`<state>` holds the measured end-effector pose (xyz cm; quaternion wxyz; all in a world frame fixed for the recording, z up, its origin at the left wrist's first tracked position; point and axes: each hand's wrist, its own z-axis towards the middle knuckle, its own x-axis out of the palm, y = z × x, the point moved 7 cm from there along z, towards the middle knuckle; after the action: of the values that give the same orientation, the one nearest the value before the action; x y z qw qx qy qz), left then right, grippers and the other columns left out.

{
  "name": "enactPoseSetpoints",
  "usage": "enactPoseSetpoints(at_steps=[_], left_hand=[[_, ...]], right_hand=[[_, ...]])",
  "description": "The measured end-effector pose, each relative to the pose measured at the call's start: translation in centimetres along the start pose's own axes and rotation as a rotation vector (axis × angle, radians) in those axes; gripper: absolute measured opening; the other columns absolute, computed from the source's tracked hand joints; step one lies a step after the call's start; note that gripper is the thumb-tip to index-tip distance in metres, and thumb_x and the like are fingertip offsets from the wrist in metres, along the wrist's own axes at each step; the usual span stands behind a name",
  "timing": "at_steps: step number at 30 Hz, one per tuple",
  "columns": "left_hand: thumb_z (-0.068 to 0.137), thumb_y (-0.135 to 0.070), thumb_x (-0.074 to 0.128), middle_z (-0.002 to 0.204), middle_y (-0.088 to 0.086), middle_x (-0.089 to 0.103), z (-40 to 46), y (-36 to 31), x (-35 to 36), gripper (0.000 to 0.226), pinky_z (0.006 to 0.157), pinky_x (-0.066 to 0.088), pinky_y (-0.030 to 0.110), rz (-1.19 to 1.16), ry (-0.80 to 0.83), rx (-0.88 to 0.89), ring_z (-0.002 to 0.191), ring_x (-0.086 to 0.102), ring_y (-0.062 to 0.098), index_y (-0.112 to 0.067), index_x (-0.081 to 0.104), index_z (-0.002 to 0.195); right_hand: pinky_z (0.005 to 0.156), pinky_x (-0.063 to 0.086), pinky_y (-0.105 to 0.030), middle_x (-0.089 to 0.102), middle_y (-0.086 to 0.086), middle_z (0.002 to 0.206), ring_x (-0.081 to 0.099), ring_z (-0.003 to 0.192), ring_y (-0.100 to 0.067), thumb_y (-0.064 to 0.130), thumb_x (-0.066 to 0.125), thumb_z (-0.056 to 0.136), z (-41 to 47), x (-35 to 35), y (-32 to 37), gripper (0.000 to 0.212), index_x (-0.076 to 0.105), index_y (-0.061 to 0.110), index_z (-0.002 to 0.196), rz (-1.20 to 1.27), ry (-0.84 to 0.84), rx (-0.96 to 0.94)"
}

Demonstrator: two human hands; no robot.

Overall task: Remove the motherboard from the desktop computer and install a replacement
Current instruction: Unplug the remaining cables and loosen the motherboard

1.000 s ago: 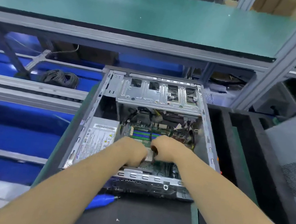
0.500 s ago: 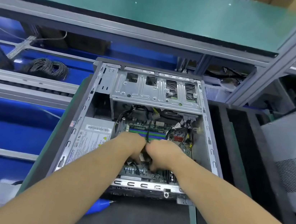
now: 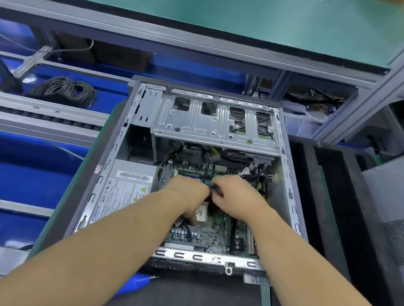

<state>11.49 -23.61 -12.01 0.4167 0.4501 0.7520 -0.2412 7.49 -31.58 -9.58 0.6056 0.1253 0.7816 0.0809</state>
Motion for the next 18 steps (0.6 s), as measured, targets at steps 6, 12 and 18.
enactPoseSetpoints(at_steps=[6,12,18], left_hand=[[0.071,-0.038,0.081,0.066,-0.004,0.053,-0.12,-0.52,-0.49,0.036,0.042,0.032,0.026,0.052,-0.044,0.018,0.054,0.049,0.014,-0.021,0.05,0.068],[0.069,-0.038,0.083,0.071,-0.003,0.062,-0.03,-0.45,0.05,0.034,0.044,0.036,0.026,0.008,-0.002,0.003,0.056,0.053,0.014,-0.02,0.055,0.073],[0.072,-0.037,0.081,0.085,0.0,0.066,0.23,-0.13,0.05,0.035,0.063,0.055,0.034,-0.067,-0.034,-0.002,0.073,0.063,0.021,-0.015,0.061,0.092]], right_hand=[[0.071,0.048,-0.031,0.061,0.003,0.084,0.056,0.079,-0.018,0.019,0.056,0.092,0.08,0.02,-0.77,0.015,0.069,0.017,0.099,0.238,-0.035,0.053],[0.066,0.04,-0.025,0.056,0.012,0.073,0.051,0.069,-0.01,0.017,0.062,0.084,0.27,0.06,-0.86,0.006,0.067,0.02,0.083,0.312,-0.035,0.06],[0.063,0.046,-0.027,0.059,0.011,0.074,0.053,0.069,-0.008,0.019,0.064,0.08,0.2,0.04,-0.91,0.009,0.069,0.018,0.088,0.344,-0.036,0.076]])
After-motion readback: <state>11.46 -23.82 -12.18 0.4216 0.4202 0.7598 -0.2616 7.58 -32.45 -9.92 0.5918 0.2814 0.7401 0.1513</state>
